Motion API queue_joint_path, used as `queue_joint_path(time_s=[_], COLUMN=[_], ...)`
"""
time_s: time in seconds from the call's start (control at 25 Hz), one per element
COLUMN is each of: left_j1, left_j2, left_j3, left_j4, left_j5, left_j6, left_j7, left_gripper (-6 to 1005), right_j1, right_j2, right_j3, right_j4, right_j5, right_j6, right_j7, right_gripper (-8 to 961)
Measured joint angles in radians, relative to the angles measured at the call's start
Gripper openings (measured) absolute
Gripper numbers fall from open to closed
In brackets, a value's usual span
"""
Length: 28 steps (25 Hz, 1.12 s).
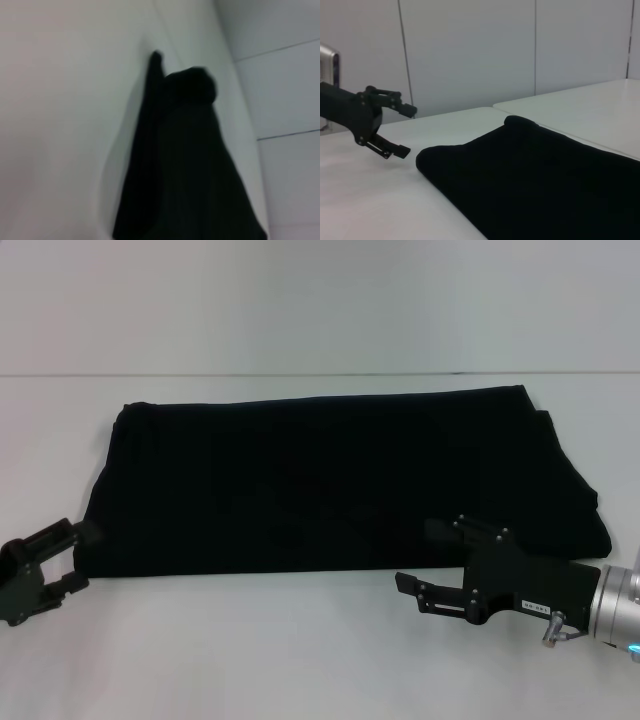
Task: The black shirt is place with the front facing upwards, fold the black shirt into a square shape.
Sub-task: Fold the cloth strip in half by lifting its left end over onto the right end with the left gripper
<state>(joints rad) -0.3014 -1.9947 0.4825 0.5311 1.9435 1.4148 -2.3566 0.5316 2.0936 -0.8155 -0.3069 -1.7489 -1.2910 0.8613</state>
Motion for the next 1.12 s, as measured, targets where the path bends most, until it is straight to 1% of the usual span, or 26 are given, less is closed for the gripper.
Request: queue_joint_path(time_s=[0.12,0.24,0.68,1.12], left_j1=[-0.023,-0.036,-0.052,-0.062], left_j2=[0.010,0.012,0.013,0.017], left_j3=[0.000,-0.003,0.003,0.004], left_j4=[0.005,0.005,-0.003,-0.004], left_j5=[0.060,0.095,0.104,0.112], left_j6=[-0.008,-0.035,-0.118,-0.137], left_j7=[-0.065,-0.115,-0.193,-0.222], left_gripper=[938,938,938,915], right_j1=[0.000,0.001,0.005,0.008], right_j2=[0.000,0.000,0.000,0.001], right_j3=[0.000,-0.001,-0.001,-0.001], right_j4=[0.000,0.000,-0.001,-0.001], right_j5=[0.001,0.003,0.000,0.001], right_j6=[-0.003,-0.003,0.000,0.000], right_j7=[-0.001,-0.003,-0.008,-0.008], right_gripper=[877,877,877,877])
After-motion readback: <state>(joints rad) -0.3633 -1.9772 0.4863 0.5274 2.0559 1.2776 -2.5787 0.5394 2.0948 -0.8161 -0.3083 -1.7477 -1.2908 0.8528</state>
